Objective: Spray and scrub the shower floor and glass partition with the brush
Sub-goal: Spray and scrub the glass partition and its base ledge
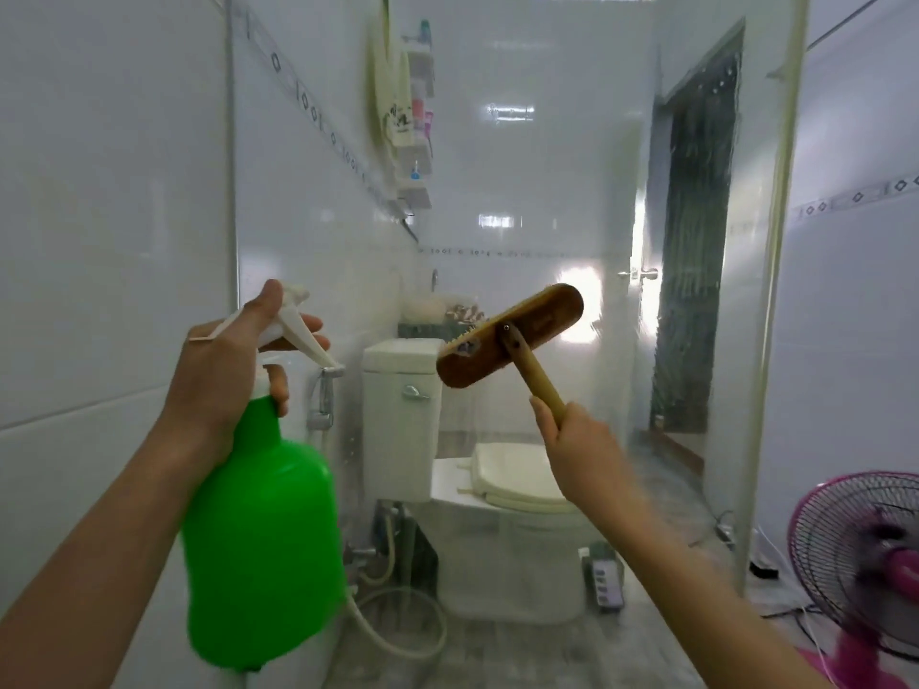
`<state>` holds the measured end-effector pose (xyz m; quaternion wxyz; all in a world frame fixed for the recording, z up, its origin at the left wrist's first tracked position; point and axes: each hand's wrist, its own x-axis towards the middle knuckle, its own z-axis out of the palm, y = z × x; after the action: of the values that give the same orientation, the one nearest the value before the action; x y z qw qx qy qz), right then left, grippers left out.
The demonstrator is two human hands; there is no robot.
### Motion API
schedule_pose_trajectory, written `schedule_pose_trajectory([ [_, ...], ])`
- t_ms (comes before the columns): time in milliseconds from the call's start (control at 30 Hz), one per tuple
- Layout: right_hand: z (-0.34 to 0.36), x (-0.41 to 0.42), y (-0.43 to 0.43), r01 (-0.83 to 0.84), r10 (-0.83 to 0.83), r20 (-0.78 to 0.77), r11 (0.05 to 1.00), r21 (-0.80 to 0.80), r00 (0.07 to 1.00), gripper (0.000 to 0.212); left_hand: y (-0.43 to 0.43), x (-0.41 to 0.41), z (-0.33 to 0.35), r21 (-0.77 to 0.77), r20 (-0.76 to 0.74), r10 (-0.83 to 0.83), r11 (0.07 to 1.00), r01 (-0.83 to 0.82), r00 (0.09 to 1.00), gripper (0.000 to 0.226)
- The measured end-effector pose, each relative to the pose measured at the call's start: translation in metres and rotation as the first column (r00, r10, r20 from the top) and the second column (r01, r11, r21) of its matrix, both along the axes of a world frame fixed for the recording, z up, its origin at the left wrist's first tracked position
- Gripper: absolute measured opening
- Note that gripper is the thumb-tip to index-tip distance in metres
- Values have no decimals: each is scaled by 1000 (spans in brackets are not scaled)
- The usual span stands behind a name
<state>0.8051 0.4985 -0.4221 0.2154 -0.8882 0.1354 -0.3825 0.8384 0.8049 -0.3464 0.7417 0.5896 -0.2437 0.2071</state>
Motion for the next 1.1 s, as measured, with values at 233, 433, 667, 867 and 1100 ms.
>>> schedule_pose_trajectory([
  [233,66,62,57,-91,101,66,986,-139,993,55,15,5,0,39,1,114,993,-114,993,41],
  [433,-26,1,28,-30,31,-46,1000,7,998,42,18,8,-3,50,-16,107,993,-106,994,42],
  [667,49,69,80,-123,131,31,976,-180,991,57,11,3,-5,88,-19,150,985,-148,989,47],
  [867,-78,-28,2,67,-60,-88,994,81,994,48,-5,2,-20,147,-29,133,981,-127,991,47],
  [1100,25,20,-13,-129,127,189,992,1,974,40,-41,15,-36,234,-37,127,965,-116,991,52],
])
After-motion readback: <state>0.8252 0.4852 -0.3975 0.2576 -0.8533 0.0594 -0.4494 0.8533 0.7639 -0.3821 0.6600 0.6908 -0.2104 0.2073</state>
